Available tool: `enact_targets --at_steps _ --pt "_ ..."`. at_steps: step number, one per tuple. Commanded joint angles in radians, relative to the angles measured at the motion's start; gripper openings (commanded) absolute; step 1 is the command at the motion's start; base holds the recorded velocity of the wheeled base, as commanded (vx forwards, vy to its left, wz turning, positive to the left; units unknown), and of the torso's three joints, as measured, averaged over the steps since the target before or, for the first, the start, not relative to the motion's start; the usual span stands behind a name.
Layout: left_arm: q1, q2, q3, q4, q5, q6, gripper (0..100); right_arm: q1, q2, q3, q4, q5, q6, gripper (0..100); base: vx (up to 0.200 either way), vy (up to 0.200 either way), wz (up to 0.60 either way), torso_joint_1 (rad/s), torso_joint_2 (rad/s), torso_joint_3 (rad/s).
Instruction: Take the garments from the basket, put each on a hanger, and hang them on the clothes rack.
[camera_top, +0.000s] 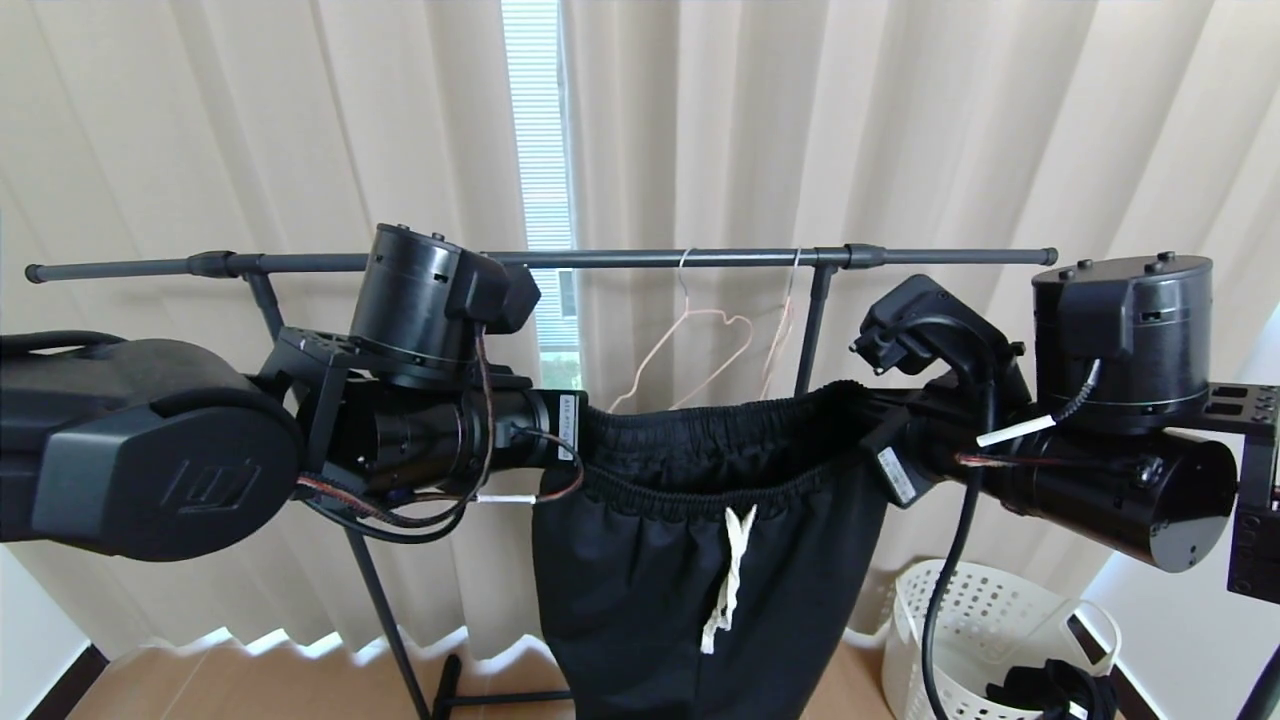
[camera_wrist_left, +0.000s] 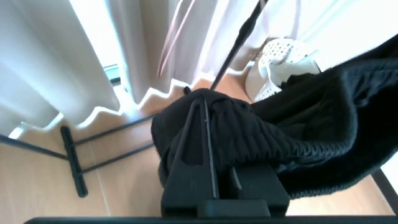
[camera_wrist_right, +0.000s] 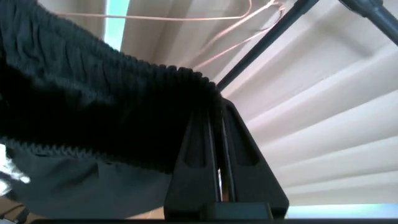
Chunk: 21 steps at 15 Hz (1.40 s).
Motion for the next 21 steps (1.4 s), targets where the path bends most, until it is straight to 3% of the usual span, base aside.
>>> enact_targets --at_steps 1,5,6,9,12,13,14,16,19,21 --pt "-0.007 0.004 -0.012 -0.001 0.0 0.002 0 0.0 -0.007 0.017 0.0 0.001 -0.006 0 0.0 0.0 0.0 0.0 0.0 0.0" --pt "-0.008 0.005 -0.097 -0.001 0.0 0.016 0 -0.003 -0.017 0.058 -0.001 0.008 -0.085 0 0.0 0.0 0.0 0.0 0.0 0.0" --pt "-0.01 0.01 -0.122 -0.001 0.0 0.02 0 -0.006 -0.016 0.063 0.0 0.016 -0.105 100 0.0 0.0 0.0 0.0 0.0 0.0" --pt "-0.013 0.054 -0.217 0.002 0.0 0.043 0 -0.01 -0.016 0.101 0.029 0.091 -0.165 100 0.0 0.0 0.0 0.0 0.0 0.0" --pt "-0.014 0.083 -0.286 0.007 0.002 0.05 0 -0.01 -0.043 0.144 0.031 0.332 -0.187 100 0.0 0.0 0.0 0.0 0.0 0.0" --pt "-0.013 0.083 -0.286 0.007 0.002 0.051 0 -0.01 -0.045 0.146 0.031 0.337 -0.187 100 0.0 0.0 0.0 0.0 0.0 0.0" --pt "-0.013 0.093 -0.3 0.007 0.012 0.059 0 -0.023 -0.079 0.163 0.028 0.522 -0.202 100 0.0 0.0 0.0 0.0 0.0 0.0" --pt "-0.013 0.106 -0.32 0.008 0.037 0.06 0 -0.033 -0.113 0.175 0.025 0.66 -0.202 100 0.0 0.0 0.0 0.0 0.0 0.0" --pt "-0.027 0.11 -0.32 0.008 0.045 0.065 0 -0.033 -0.109 0.16 0.012 0.7 -0.187 100 0.0 0.0 0.0 0.0 0.0 0.0" --pt "-0.034 0.105 -0.317 0.008 0.046 0.071 0 -0.032 -0.103 0.129 0.0 0.7 -0.102 100 0.0 0.0 0.0 0.0 0.0 0.0"
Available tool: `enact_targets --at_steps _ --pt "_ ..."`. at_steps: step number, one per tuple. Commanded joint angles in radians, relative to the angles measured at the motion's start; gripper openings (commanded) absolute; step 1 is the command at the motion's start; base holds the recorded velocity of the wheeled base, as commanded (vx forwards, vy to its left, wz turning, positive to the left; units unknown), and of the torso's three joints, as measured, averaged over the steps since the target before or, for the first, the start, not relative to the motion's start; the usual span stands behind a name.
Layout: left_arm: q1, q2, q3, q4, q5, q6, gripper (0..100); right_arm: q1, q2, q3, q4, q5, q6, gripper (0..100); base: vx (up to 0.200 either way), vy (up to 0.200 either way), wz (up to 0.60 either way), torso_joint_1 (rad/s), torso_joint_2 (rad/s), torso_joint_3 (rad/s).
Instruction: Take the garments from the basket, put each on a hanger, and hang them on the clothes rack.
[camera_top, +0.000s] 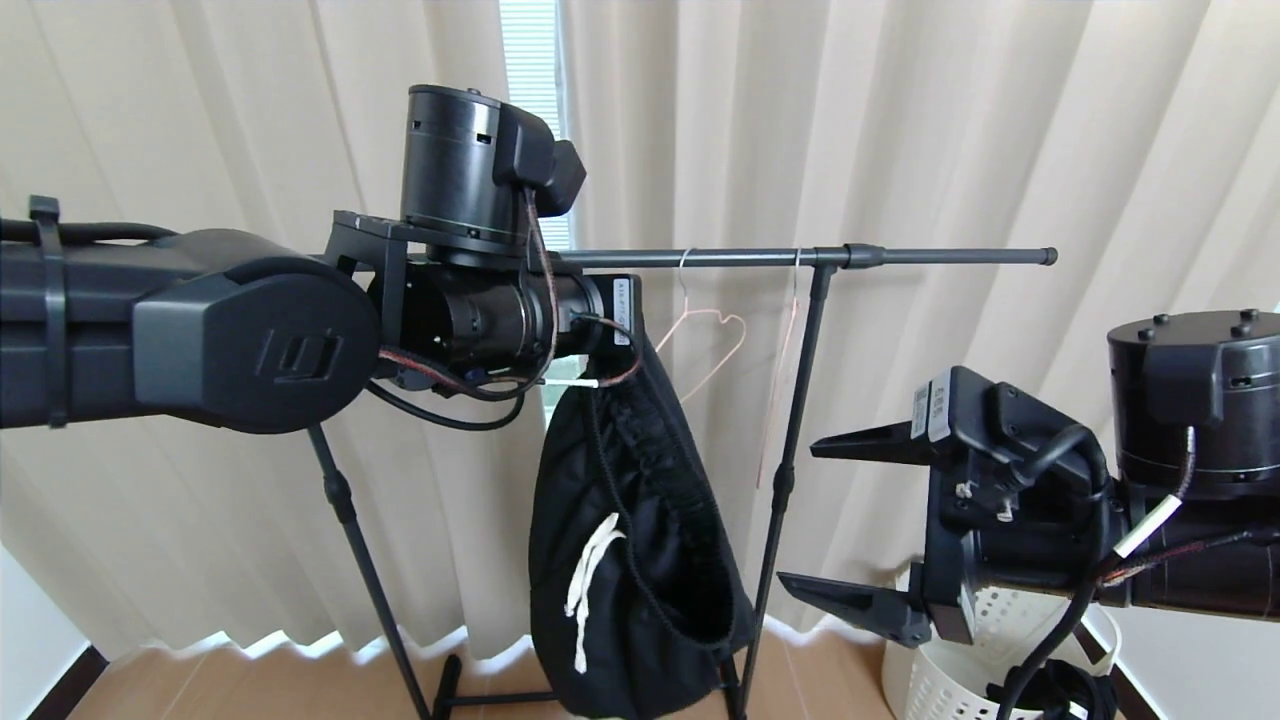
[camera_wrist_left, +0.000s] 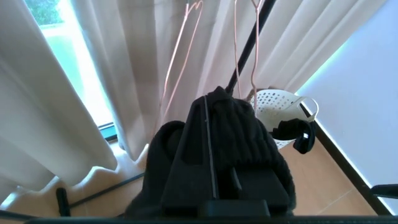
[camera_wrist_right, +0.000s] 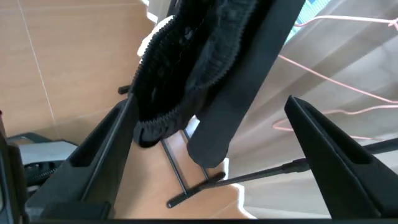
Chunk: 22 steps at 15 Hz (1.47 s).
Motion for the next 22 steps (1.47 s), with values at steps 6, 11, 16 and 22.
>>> enact_targets --at_steps 6,11,16,22 --pt "-0.042 -0.018 0.043 -0.001 0.011 0.011 0 0.131 0.185 -0.103 -0.146 -0.203 0.32 100 0.0 0.0 0.0 0.0 0.0 0.0" --pt "-0.065 -0.054 0.075 -0.001 0.013 0.031 0 0.106 0.355 -0.11 -0.244 -0.418 0.279 100 0.0 0.0 0.0 0.0 0.0 0.0" --pt "-0.072 -0.074 0.086 -0.001 0.011 0.034 0 0.043 0.381 -0.098 -0.235 -0.432 0.164 100 0.0 0.0 0.0 0.0 0.0 0.0" --pt "-0.073 -0.083 0.095 -0.001 0.011 0.036 0 0.016 0.389 -0.061 -0.235 -0.432 0.078 100 0.0 0.0 0.0 0.0 0.0 0.0"
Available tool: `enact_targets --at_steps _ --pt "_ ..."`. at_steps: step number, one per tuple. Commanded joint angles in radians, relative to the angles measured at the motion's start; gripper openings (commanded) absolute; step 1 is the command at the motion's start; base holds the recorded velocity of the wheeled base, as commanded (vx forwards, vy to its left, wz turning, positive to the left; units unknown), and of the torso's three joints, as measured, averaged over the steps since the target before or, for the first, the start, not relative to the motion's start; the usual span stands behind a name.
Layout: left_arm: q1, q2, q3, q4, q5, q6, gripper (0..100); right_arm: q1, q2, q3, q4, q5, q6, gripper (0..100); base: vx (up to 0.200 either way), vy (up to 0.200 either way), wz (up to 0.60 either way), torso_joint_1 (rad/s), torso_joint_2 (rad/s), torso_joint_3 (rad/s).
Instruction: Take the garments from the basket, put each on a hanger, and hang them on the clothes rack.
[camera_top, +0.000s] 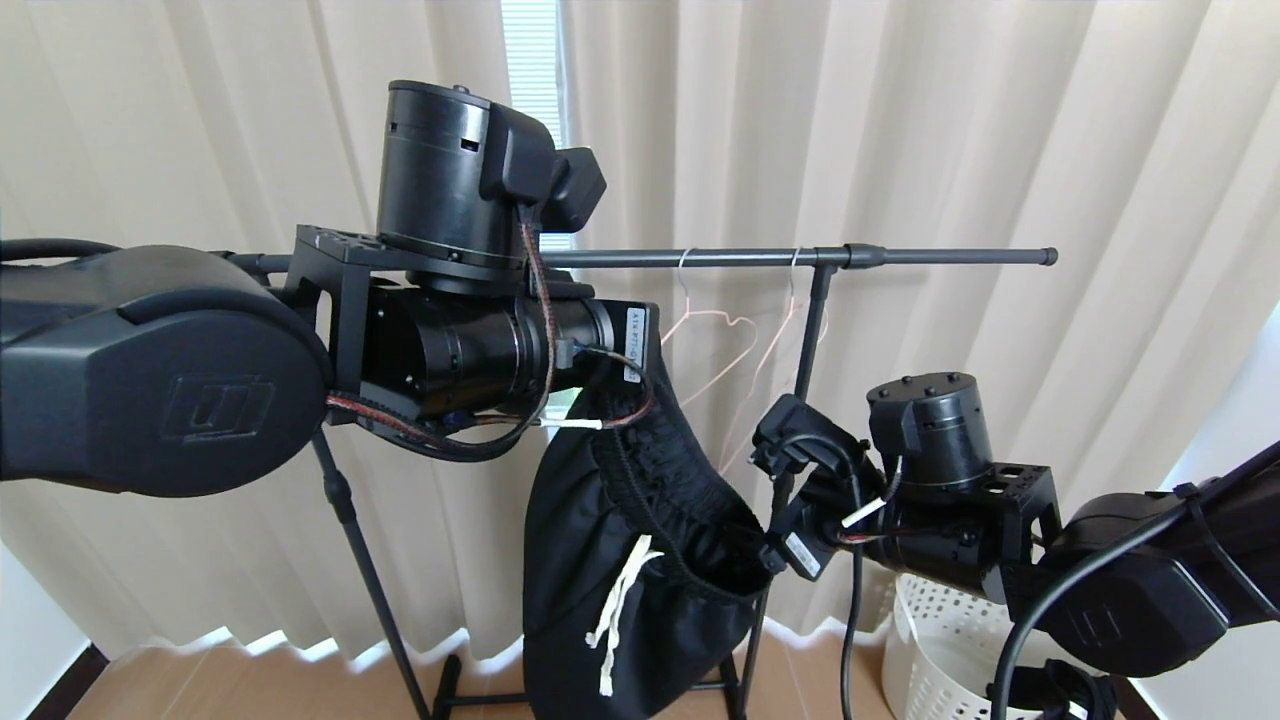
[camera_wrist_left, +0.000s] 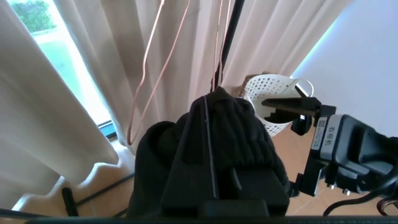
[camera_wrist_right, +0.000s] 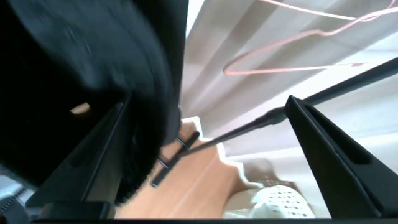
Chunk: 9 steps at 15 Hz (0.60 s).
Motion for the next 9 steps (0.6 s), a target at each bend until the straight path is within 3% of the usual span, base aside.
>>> enact_targets --at_steps 1,2,5,9 --pt "0.001 -0.006 0.0 0.0 0.0 0.0 0 -0.005 0.007 0.002 -0.002 0.001 -0.003 100 0.0 0.0 0.0 0.0 0.0 0.0" --pt "0.001 -0.012 0.002 0.0 -0.001 0.0 0 -0.017 0.008 0.002 -0.003 0.002 -0.003 0 0.0 0.0 0.0 0.0 0.0 0.0" --pt "0.001 -0.02 0.02 0.0 -0.001 -0.002 0 -0.022 0.007 -0.009 -0.006 0.004 -0.003 0 0.0 0.0 0.0 0.0 0.0 0.0" --pt "0.002 -0.023 0.088 0.0 -0.003 -0.002 0 -0.126 -0.059 -0.035 -0.009 0.002 -0.004 0 0.0 0.0 0.0 0.0 0.0 0.0"
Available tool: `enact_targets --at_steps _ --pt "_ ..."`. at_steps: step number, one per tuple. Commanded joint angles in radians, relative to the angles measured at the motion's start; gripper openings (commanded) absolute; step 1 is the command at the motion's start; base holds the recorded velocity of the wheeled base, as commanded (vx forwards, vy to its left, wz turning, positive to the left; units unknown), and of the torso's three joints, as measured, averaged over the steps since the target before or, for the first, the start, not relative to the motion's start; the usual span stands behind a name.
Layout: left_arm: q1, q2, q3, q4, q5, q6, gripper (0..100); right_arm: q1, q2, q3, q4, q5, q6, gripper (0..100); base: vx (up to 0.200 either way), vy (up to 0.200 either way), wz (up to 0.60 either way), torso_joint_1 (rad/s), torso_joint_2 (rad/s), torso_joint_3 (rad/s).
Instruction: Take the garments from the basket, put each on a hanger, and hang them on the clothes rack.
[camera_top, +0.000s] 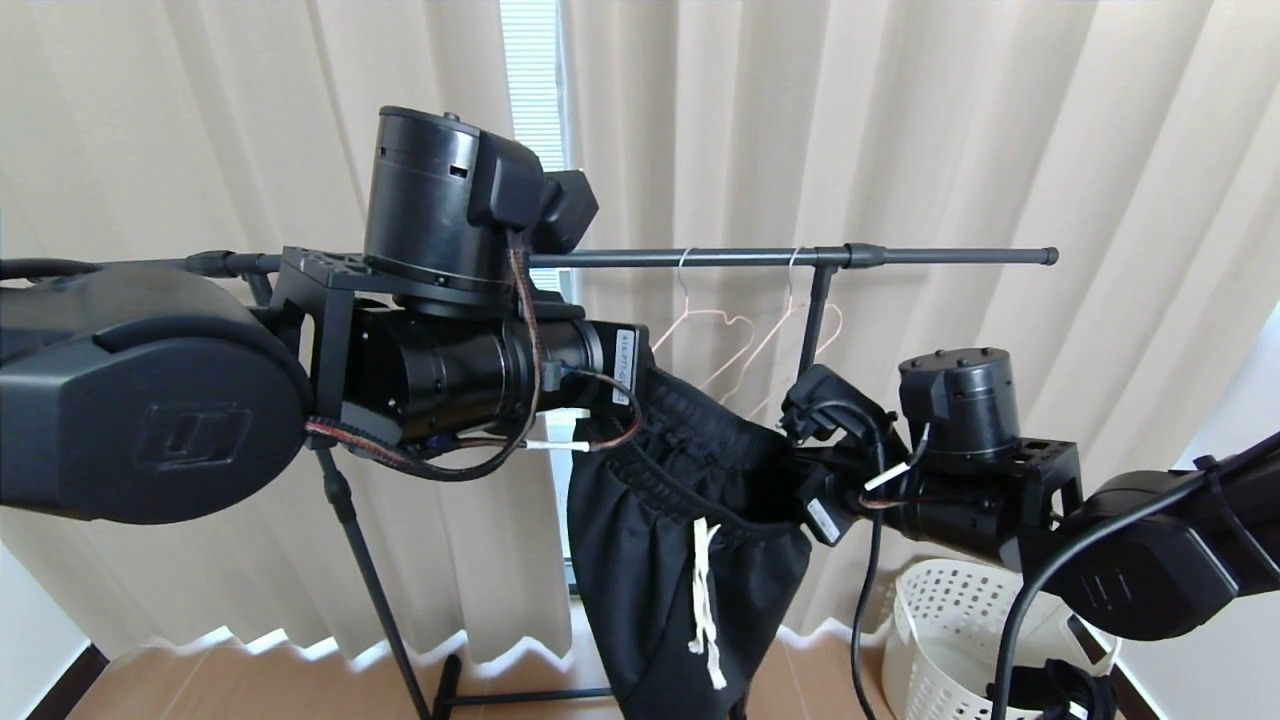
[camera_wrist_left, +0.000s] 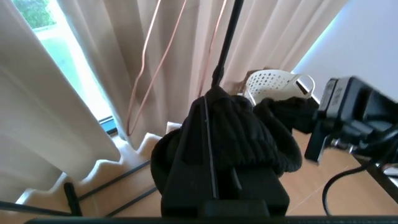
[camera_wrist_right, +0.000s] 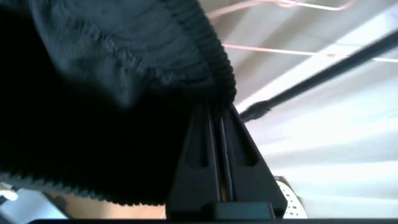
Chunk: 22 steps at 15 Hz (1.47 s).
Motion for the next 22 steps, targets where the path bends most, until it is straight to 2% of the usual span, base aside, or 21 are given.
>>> enact_targets --at_steps 1,4,5,8,12,15,16,21,22 --pt "0.001 0.01 0.047 0.0 -0.001 -0.001 0 -0.069 -0.077 -0.02 0.008 0.0 -0.003 0 0.0 0.0 0.0 0.0 0.0 0.0" --pt "0.001 0.079 0.062 -0.001 0.0 0.004 0 -0.14 -0.154 -0.031 0.005 -0.003 -0.009 0 0.0 0.0 0.0 0.0 0.0 0.0" --pt "0.001 0.099 0.061 -0.003 0.0 0.008 100 -0.15 -0.175 -0.034 0.005 -0.003 -0.01 0 0.0 0.0 0.0 0.0 0.0 0.0" --pt "0.005 0.133 0.055 -0.006 -0.001 0.027 100 -0.203 -0.198 -0.057 -0.003 -0.005 -0.024 0 0.0 0.0 0.0 0.0 0.0 0.0" --pt "0.068 0.148 0.039 -0.009 -0.004 0.099 100 -0.239 -0.223 -0.081 -0.003 -0.023 -0.024 0 0.0 0.0 0.0 0.0 0.0 0.0" --pt "0.088 0.139 0.047 -0.007 -0.037 0.133 100 -0.256 -0.214 -0.095 -0.004 -0.042 -0.023 0 0.0 0.0 0.0 0.0 0.0 0.0" --pt "0.091 0.125 0.059 -0.007 -0.07 0.142 100 -0.256 -0.212 -0.097 -0.006 -0.062 -0.023 0 0.0 0.0 0.0 0.0 0.0 0.0" --pt "0.165 -0.059 0.157 -0.003 -0.523 0.139 100 -0.268 -0.226 -0.095 -0.011 -0.086 -0.021 0 0.0 0.0 0.0 0.0 0.0 0.0" --pt "0.172 -0.068 0.164 -0.004 -0.527 0.14 100 -0.281 -0.24 -0.097 -0.011 -0.086 -0.023 0 0.0 0.0 0.0 0.0 0.0 0.0"
